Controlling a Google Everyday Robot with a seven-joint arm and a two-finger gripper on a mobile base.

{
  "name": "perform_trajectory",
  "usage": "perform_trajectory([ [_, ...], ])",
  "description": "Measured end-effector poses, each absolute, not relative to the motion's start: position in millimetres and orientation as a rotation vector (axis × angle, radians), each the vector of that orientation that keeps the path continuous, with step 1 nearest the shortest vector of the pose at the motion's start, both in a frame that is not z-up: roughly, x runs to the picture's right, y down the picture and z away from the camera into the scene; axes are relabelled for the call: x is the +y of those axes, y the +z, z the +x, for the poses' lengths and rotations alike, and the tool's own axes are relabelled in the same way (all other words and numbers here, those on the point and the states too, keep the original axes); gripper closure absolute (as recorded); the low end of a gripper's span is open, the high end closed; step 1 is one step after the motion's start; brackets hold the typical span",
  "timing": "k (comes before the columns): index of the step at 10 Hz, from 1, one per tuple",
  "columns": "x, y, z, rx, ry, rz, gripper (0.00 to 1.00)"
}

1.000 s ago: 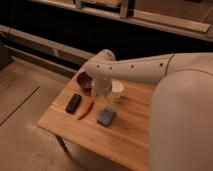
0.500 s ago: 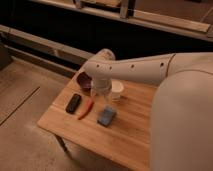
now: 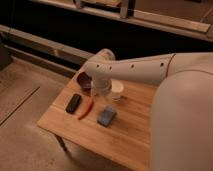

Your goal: Place the white sponge in the ceramic bowl

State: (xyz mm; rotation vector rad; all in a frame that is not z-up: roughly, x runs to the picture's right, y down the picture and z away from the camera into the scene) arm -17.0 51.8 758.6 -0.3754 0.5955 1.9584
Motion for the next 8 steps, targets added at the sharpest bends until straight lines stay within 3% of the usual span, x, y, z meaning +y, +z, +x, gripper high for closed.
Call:
perform_trajectory([
  [6,30.9,730.0,50.1,0.532,2.109,-0.335,0.35],
  [8,47.2,723.7,63.3,0.516,2.149,-0.362,0.35],
])
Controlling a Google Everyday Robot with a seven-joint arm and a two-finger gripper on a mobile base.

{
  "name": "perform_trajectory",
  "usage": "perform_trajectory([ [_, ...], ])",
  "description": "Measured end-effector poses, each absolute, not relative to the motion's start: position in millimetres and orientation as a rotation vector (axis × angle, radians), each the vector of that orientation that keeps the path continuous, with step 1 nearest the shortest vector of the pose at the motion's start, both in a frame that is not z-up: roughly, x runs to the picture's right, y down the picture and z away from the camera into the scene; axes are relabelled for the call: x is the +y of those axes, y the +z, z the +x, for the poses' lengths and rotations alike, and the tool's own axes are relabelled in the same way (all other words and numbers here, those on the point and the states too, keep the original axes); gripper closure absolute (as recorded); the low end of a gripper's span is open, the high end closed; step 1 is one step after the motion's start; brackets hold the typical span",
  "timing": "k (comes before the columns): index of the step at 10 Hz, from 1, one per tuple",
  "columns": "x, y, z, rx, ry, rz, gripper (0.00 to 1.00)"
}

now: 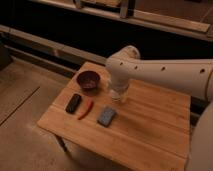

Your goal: Place the white sponge in the ceramic bowl

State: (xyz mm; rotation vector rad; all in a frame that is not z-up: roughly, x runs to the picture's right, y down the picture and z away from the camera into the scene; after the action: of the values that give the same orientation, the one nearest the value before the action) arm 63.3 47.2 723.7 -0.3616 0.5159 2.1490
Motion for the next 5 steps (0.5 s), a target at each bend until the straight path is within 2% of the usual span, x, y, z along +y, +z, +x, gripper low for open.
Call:
perform_trajectory([
  [2,70.5,726.8,52.3,0.521,2.141,-0.409,0.35],
  [5,71.6,727.3,53.0,0.525,2.142,-0.408,0.35],
])
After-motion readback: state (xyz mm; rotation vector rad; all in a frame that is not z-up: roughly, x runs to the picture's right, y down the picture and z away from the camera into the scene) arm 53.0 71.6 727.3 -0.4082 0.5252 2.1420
